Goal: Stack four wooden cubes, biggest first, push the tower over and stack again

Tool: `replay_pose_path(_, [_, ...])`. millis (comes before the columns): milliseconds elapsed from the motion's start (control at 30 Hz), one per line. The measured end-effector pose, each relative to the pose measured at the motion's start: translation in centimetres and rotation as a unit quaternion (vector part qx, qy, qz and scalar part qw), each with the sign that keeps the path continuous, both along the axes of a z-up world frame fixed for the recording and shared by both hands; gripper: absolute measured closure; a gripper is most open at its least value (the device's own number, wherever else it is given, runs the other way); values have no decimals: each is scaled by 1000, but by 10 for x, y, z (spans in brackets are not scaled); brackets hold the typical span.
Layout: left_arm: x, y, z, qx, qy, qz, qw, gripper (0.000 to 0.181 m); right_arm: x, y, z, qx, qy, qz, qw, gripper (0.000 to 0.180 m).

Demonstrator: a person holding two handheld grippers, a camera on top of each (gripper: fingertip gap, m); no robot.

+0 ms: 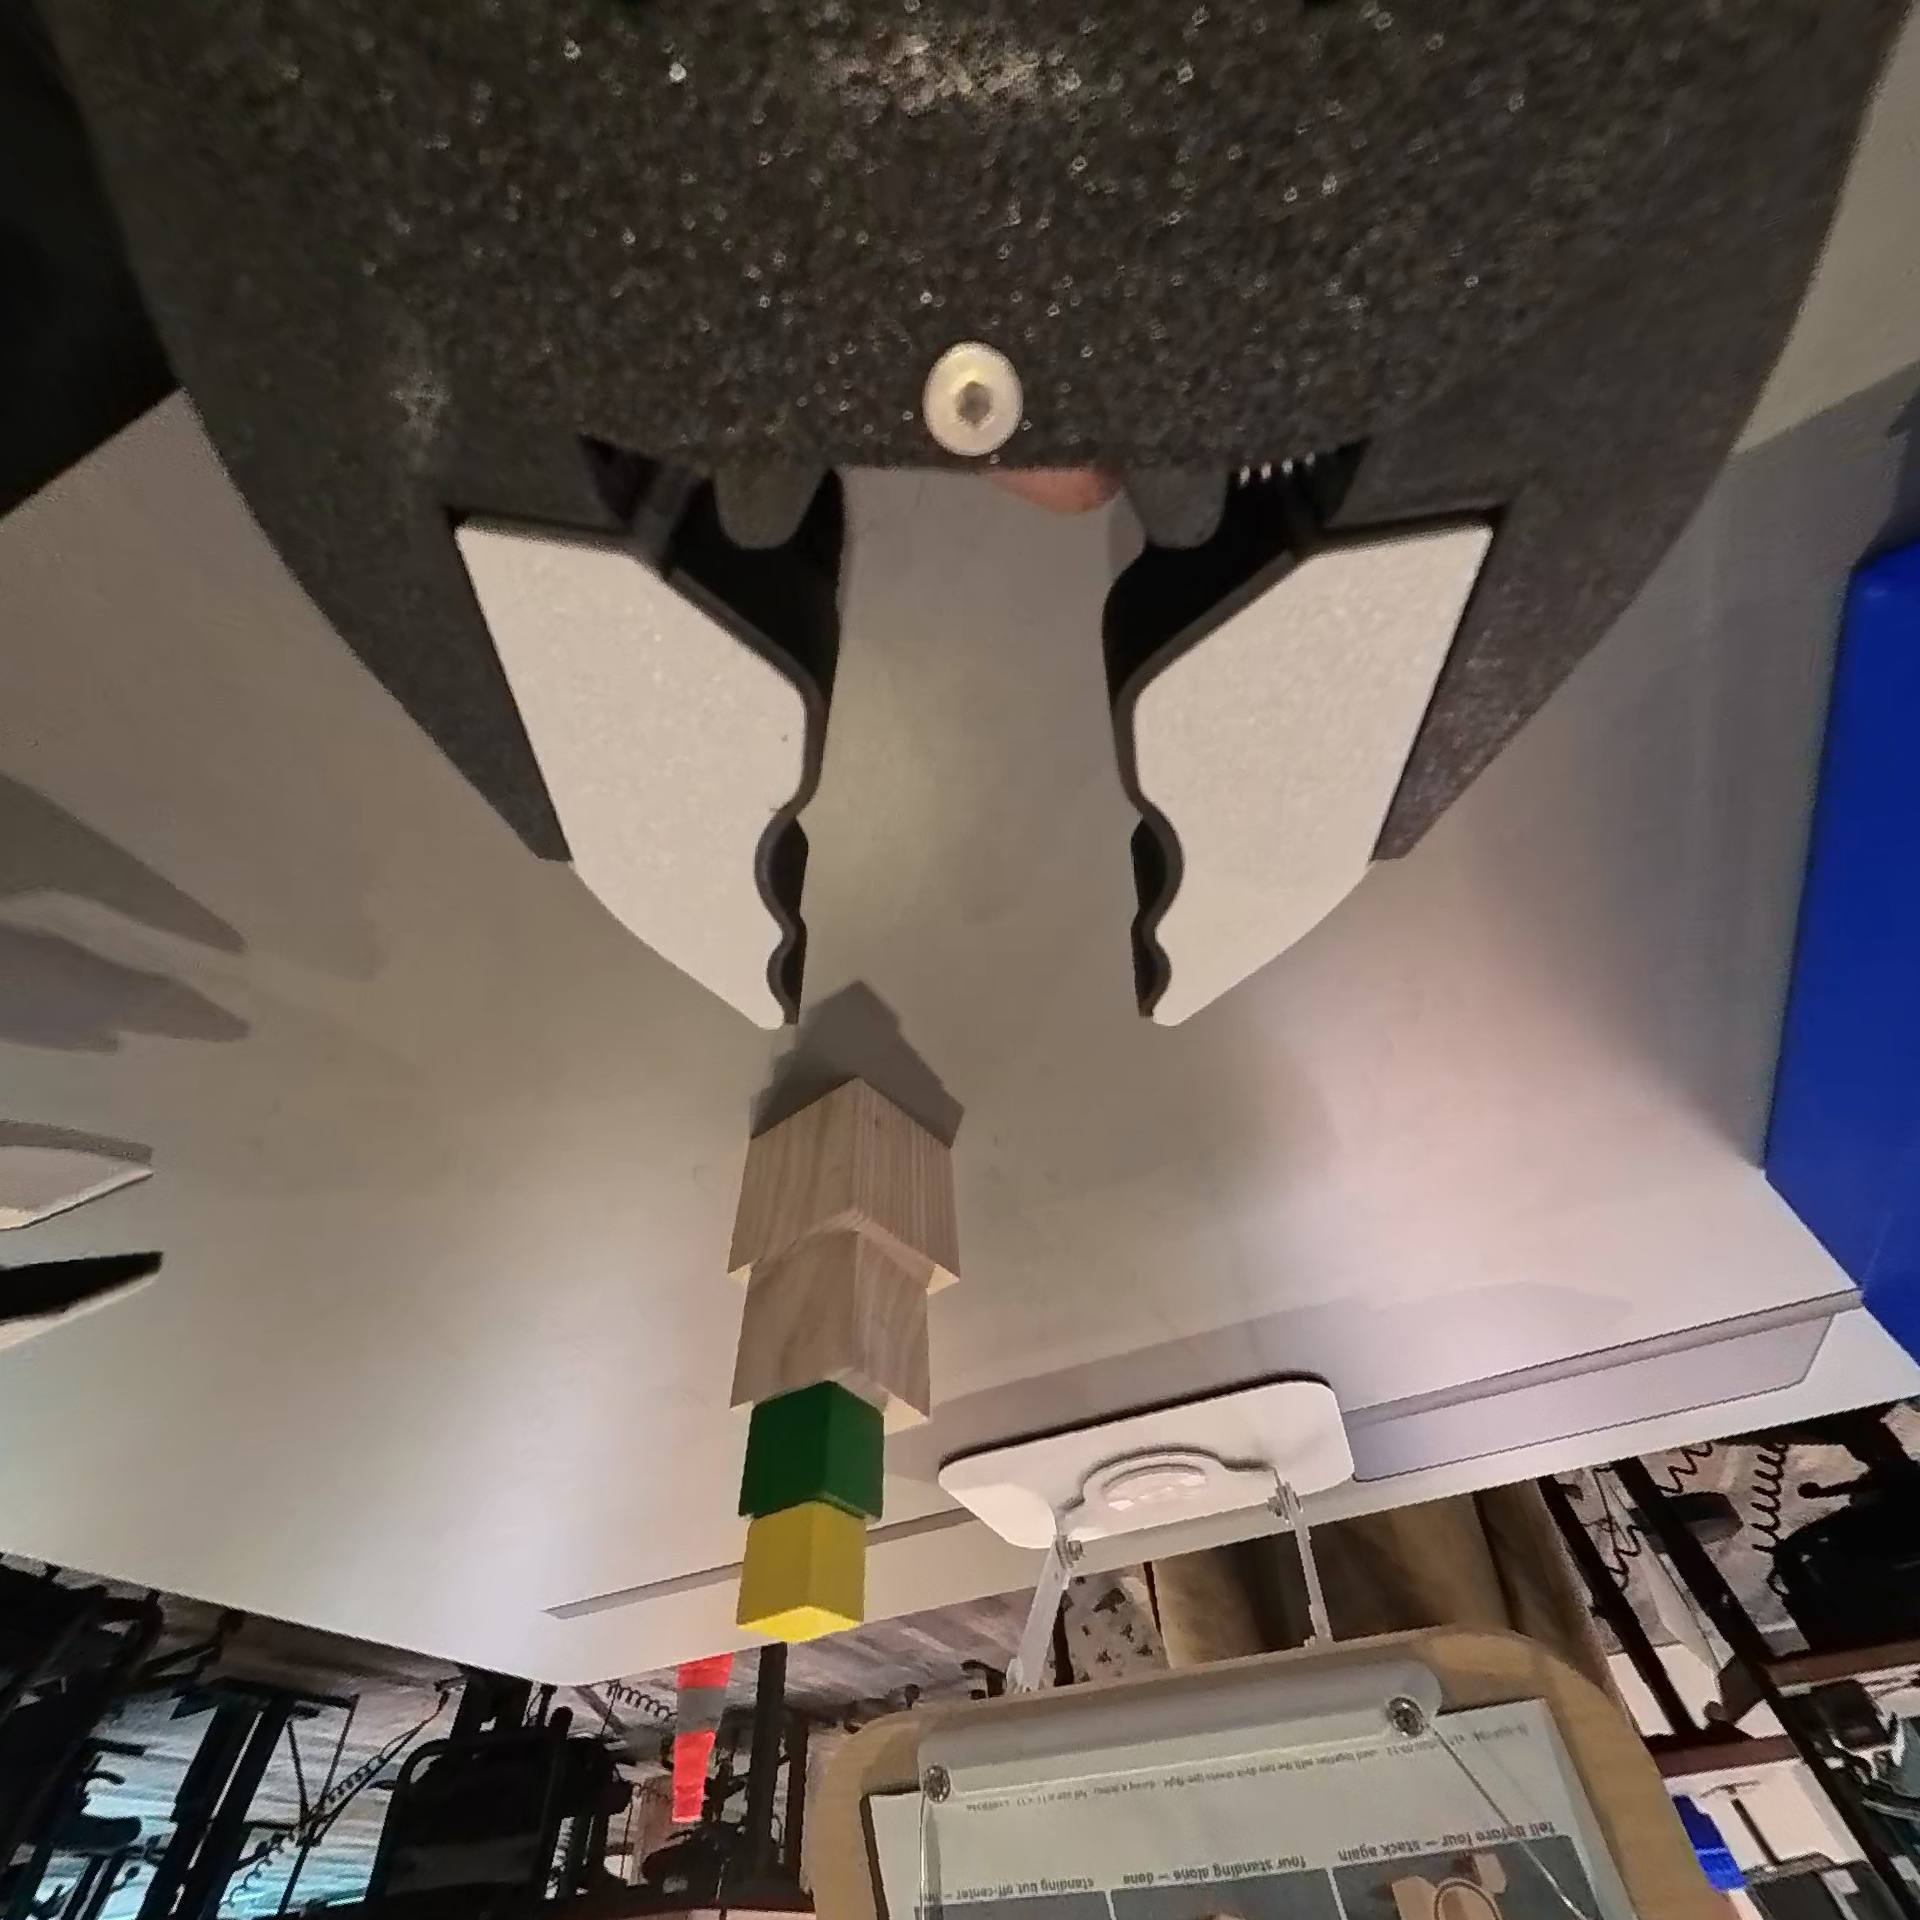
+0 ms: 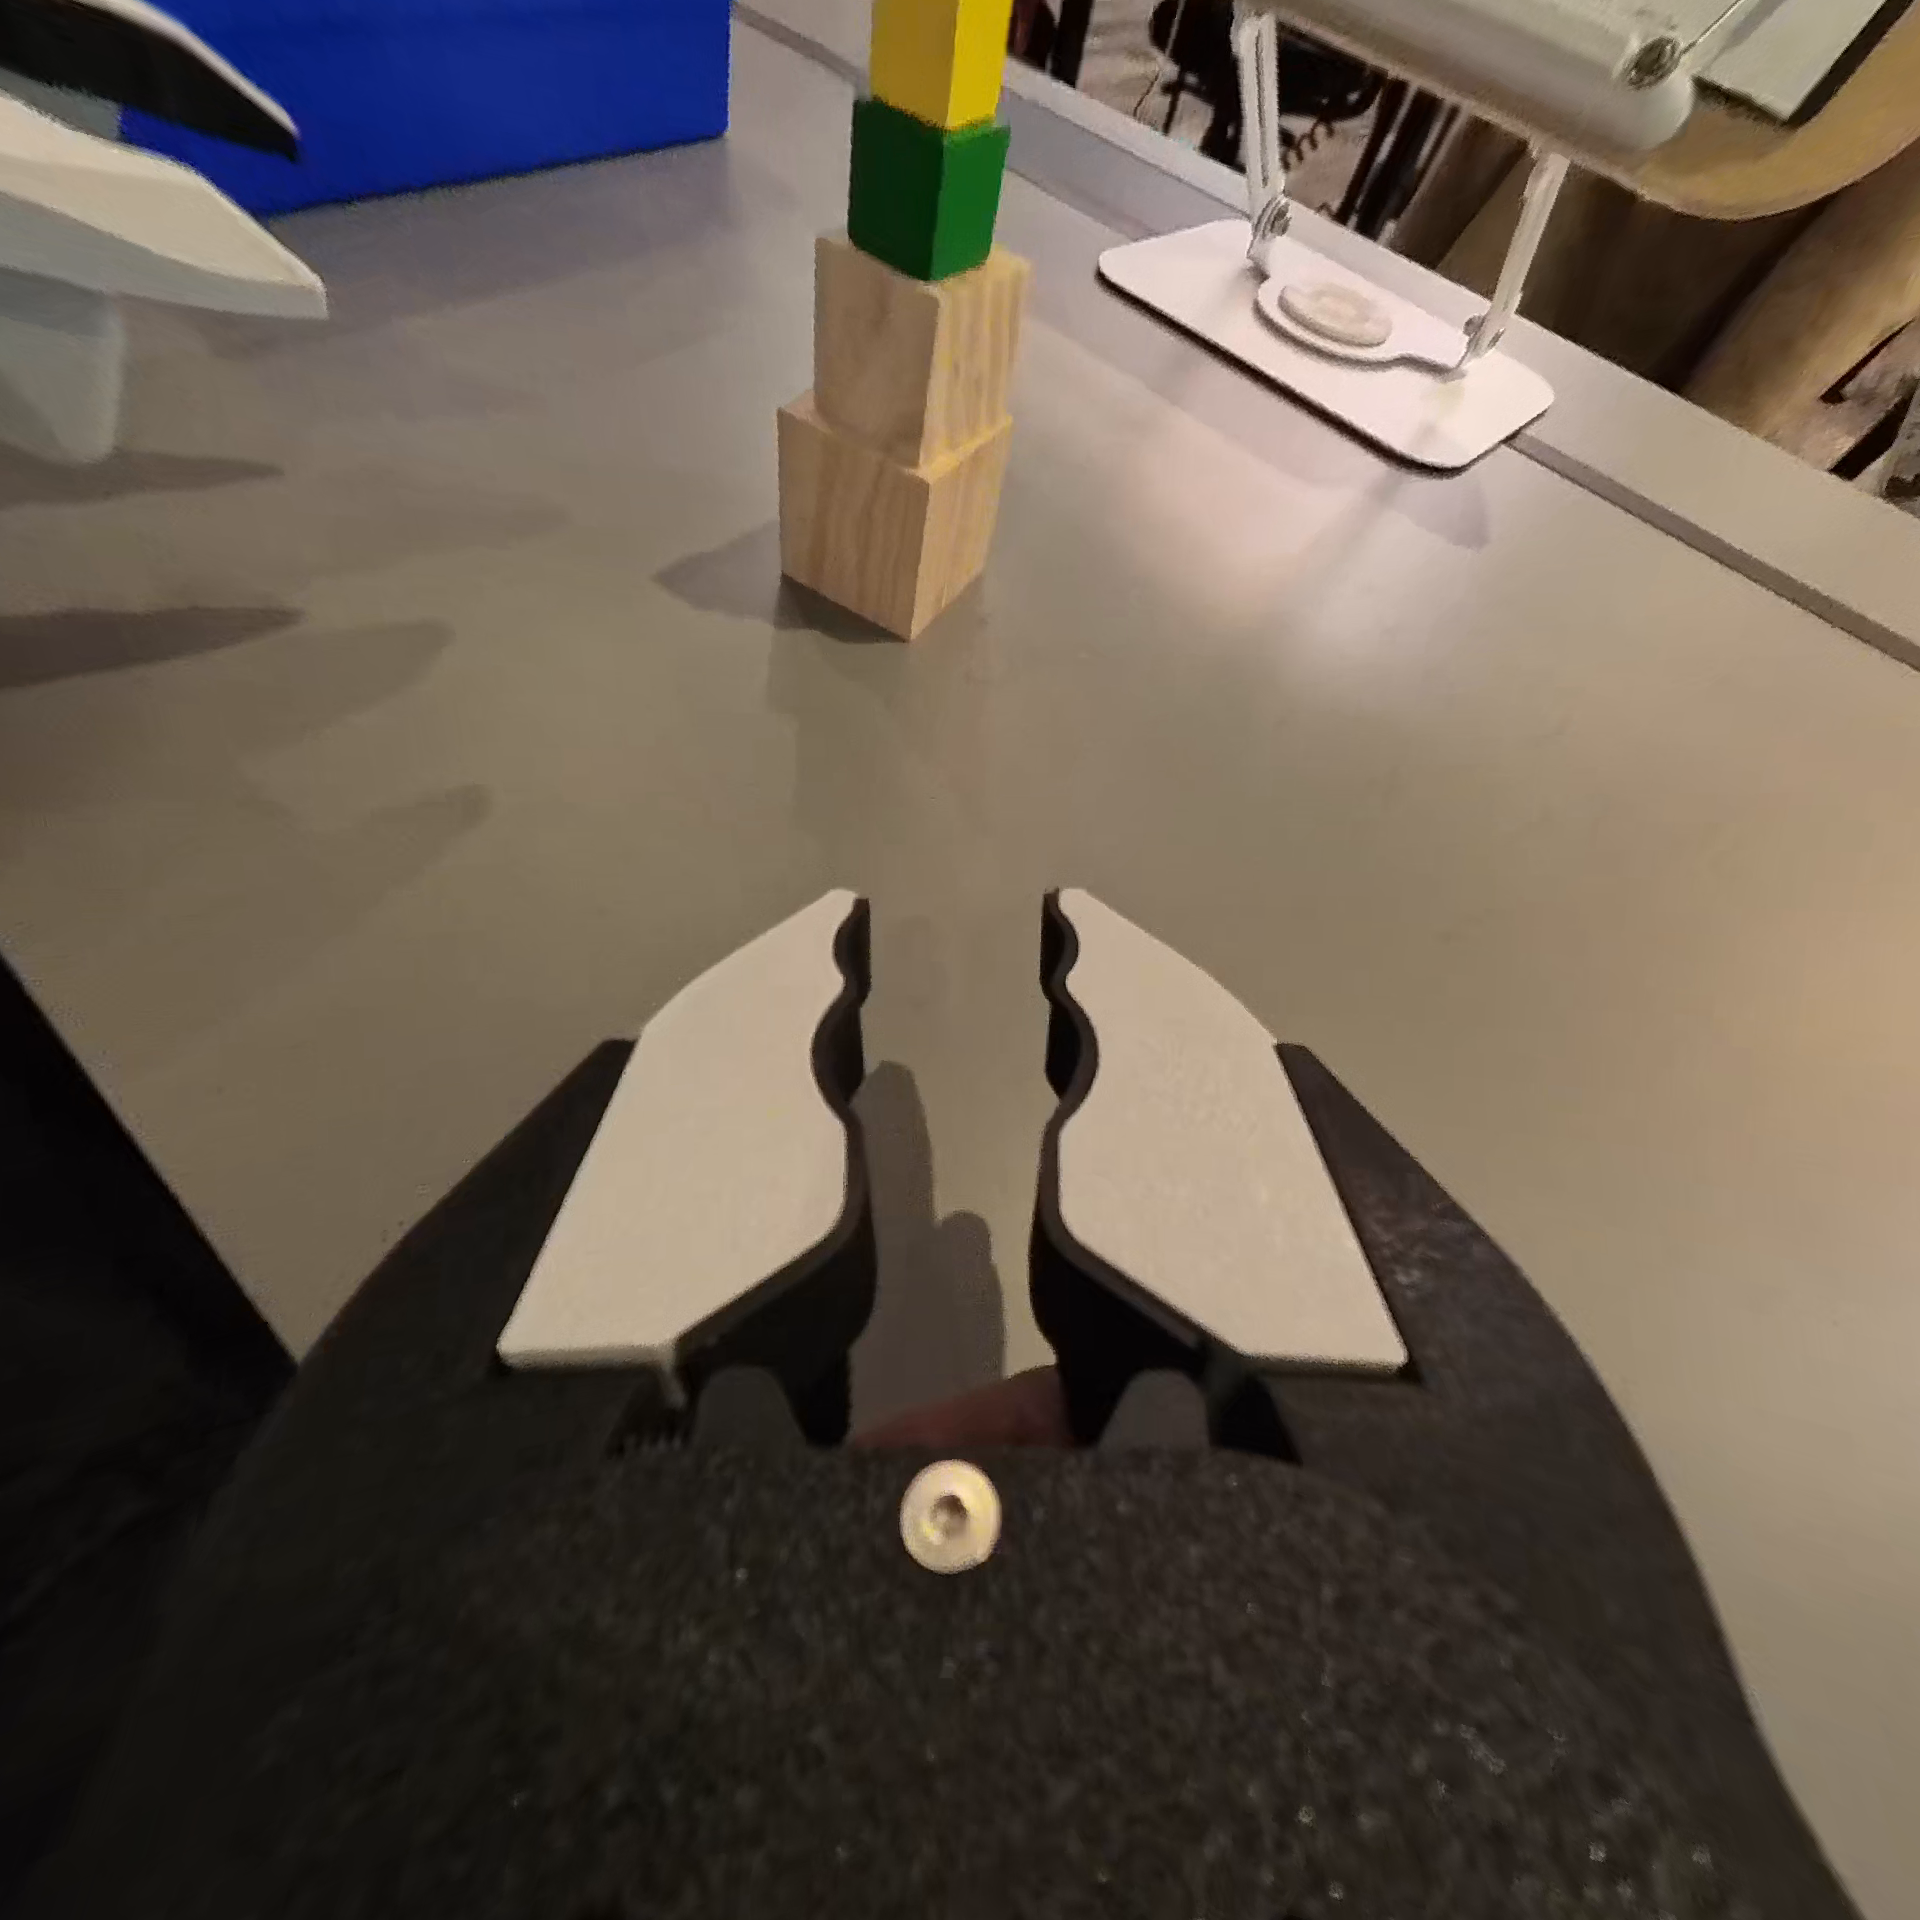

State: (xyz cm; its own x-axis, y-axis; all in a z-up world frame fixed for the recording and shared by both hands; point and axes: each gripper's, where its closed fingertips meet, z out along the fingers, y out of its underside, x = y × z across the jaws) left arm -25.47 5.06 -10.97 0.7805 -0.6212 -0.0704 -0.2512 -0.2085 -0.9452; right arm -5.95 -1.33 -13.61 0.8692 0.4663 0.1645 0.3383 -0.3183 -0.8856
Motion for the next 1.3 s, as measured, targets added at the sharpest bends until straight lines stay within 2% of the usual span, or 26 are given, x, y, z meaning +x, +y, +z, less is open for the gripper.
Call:
replay_pose_path(333, [1,0,-4,-6,1,-5,1000,121,-1,2,-1,6,-20,1,1000,149])
replay_pose_path(367, [1,-1,-4,-7,2,-6,1000,121,-1,3,0,7,-19,3,1000,154])
replay_pose_path(400, [1,-1,-4,-7,2,-5,1000,121,-3,3,1,10,-20,14,1000,180])
replay_pose_path(533, [-3,2,-1,-5,-3,2,1000,121,-29,19,8,-13,-65,95,993,180])
replay_pose_path(633, [-6,4,0,-9,-8,6,1000,121,-79,14,-5,-68,-126,242,960,180])
replay_pose_path(733, [-7,6,0,-12,-11,6,1000,121,-130,-19,-21,-100,-183,393,896,180])
replay_pose_path(800, [-7,6,0,-17,-12,4,1000,121,-146,-29,-31,-113,-216,444,862,180])
replay_pose_path(867, [-6,6,1,-26,-19,-3,999,121,-145,2,-40,-104,-240,429,865,180])
replay_pose_path(900, [-6,5,1,-29,-22,-5,999,120,-136,38,-43,-99,-245,383,885,180])
replay_pose_path(933, [-6,5,0,-32,-22,-7,999,121,-114,92,-45,-88,-264,291,915,180])
replay_pose_path(967, [-6,5,-2,-36,-21,-7,999,121,-90,134,-51,-104,-263,227,932,179])
replay_pose_path(1000, [-6,6,-5,-40,-18,-5,999,121,-81,154,-50,-132,-201,195,951,180])
replay_pose_path(1033, [-5,7,-9,-47,-15,-5,999,121,-85,150,-45,-157,-144,216,953,180])
replay_pose_path(1100, [-3,8,-14,-56,-12,-8,998,120,-81,129,-26,-102,-162,226,955,180])
replay_pose_path(1167, [-1,8,-18,-60,-11,-13,998,120,-75,98,-10,-80,-138,216,963,180])
replay_pose_path(1300, [-1,5,-18,-55,-5,-8,998,119,-30,61,5,-61,-92,91,990,178])
